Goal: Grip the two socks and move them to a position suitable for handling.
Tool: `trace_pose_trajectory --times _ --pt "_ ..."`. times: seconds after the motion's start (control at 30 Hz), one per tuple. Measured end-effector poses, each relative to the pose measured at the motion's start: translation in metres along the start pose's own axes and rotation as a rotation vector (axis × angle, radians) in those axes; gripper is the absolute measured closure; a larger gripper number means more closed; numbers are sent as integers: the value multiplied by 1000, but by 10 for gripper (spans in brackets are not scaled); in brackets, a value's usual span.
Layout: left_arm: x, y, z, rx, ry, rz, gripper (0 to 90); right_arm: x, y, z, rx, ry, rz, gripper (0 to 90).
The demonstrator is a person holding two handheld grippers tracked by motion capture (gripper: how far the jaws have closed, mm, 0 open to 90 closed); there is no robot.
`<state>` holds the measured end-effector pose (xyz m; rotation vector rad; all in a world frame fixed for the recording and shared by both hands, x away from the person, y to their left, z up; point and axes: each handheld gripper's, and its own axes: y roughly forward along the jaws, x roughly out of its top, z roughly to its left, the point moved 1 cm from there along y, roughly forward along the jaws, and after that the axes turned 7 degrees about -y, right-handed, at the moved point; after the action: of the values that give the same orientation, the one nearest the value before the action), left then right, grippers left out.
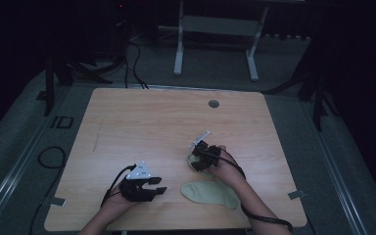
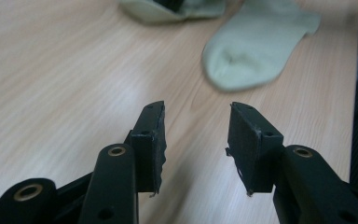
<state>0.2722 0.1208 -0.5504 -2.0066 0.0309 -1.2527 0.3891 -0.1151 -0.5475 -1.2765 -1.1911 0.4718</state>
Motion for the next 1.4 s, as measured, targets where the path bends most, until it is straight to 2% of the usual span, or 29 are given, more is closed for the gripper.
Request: trace_pose_trajectory --times 0.07,0.13,0.23,0.27,0.33,0.4,0.5,0.57,0.63,0.77,0.8,0.87,1.03,1.13,1.27,1.33,1.4 --pt "10 4 -1 3 13 -7 559 1 -2 -1 15 3 10 481" --pt "21 7 1 11 27 -17 560 2 -6 -1 18 4 -4 479" --pt "40 13 3 40 21 -46 593 1 -16 -2 3 39 -45 519" --pt "46 15 5 46 12 -53 625 1 -19 -3 0 55 -55 521" --pt "58 21 7 63 21 -54 679 -1 -24 -5 -4 74 -70 570" --pt "70 30 8 75 35 -53 774 -4 -25 -5 -14 90 -80 608" --pt "81 49 11 58 6 -37 878 -7 -25 -5 -6 118 -93 628" --pt "84 61 12 45 -1 -21 892 -9 -23 -4 -4 126 -92 625" --pt "87 73 11 38 10 0 892 -10 -20 -3 -1 134 -93 604" --pt "87 94 11 62 27 78 892 -12 -13 0 0 136 -76 583" --pt "86 98 11 73 40 103 892 -13 -11 0 2 132 -74 578" --pt "83 103 12 84 40 134 892 -13 -9 2 -9 125 -65 584" --pt "74 110 17 119 50 187 892 -15 -7 2 -4 125 -53 626" --pt "71 110 20 108 39 170 893 -15 -8 1 1 130 -48 691" --pt "74 108 21 123 50 171 893 -14 -9 0 7 134 -43 737" --pt "79 103 22 108 31 139 894 -14 -8 0 9 127 -34 770" --pt "85 99 21 108 32 110 894 -14 -7 0 16 130 -36 794"
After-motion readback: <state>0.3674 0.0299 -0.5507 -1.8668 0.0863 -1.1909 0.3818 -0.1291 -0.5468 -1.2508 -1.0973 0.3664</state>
